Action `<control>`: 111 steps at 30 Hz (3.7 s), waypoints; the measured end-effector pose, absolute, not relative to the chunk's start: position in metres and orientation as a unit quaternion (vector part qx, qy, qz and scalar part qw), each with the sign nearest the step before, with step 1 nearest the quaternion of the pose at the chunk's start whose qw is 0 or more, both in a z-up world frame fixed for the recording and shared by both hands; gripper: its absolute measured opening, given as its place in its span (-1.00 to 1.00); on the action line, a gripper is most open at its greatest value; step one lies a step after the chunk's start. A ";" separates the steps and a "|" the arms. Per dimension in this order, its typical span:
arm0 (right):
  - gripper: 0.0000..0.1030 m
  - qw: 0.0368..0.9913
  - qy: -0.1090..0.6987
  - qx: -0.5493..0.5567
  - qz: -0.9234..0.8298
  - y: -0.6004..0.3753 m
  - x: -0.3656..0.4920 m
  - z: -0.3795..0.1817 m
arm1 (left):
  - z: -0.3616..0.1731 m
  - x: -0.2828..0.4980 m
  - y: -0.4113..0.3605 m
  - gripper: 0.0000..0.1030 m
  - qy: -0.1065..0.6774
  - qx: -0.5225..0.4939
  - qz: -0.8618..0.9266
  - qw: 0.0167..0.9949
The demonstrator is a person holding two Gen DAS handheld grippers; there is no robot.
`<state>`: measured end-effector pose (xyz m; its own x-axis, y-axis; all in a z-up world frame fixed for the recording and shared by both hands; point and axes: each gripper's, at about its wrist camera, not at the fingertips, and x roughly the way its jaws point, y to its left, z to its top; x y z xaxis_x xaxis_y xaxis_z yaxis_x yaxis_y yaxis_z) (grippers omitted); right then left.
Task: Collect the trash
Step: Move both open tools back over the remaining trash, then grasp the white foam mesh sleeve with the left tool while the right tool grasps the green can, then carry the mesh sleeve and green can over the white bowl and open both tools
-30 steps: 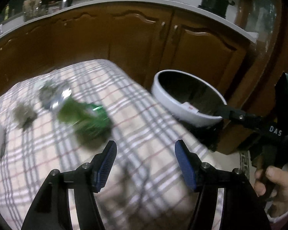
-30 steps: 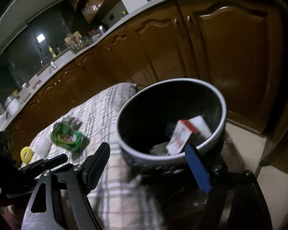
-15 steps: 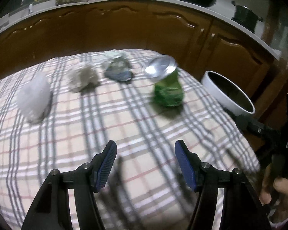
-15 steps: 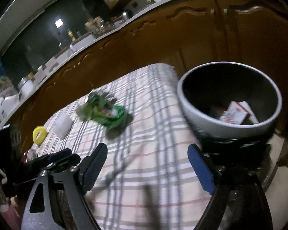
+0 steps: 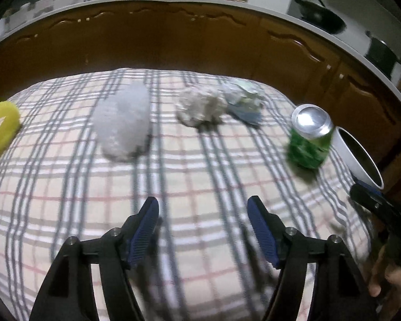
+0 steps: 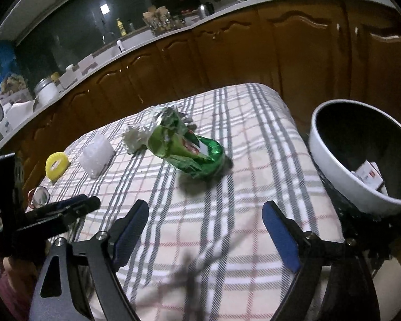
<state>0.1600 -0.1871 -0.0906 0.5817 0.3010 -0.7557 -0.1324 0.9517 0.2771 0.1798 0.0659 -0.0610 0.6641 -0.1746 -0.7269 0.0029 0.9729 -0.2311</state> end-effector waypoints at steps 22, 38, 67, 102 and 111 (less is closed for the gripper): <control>0.70 0.897 0.423 0.005 0.126 -0.136 0.221 -0.093 | -0.073 0.263 0.118 0.70 0.413 -0.128 0.055 0.900; -0.48 0.892 0.427 0.075 0.127 -0.171 0.206 -0.089 | -0.060 0.235 0.078 -0.60 0.387 -0.114 -0.038 0.914; -0.49 0.907 0.382 0.172 0.047 -0.291 0.135 -0.052 | -0.031 0.222 -0.080 -0.60 0.377 -0.037 -0.217 0.900; -0.48 0.905 0.394 0.159 -0.031 -0.384 0.151 -0.054 | -0.031 0.287 -0.201 -0.60 0.390 0.011 -0.281 0.877; -0.48 0.898 0.411 0.156 -0.029 -0.396 0.168 -0.062 | -0.036 0.312 -0.226 -0.58 0.403 0.029 -0.275 0.872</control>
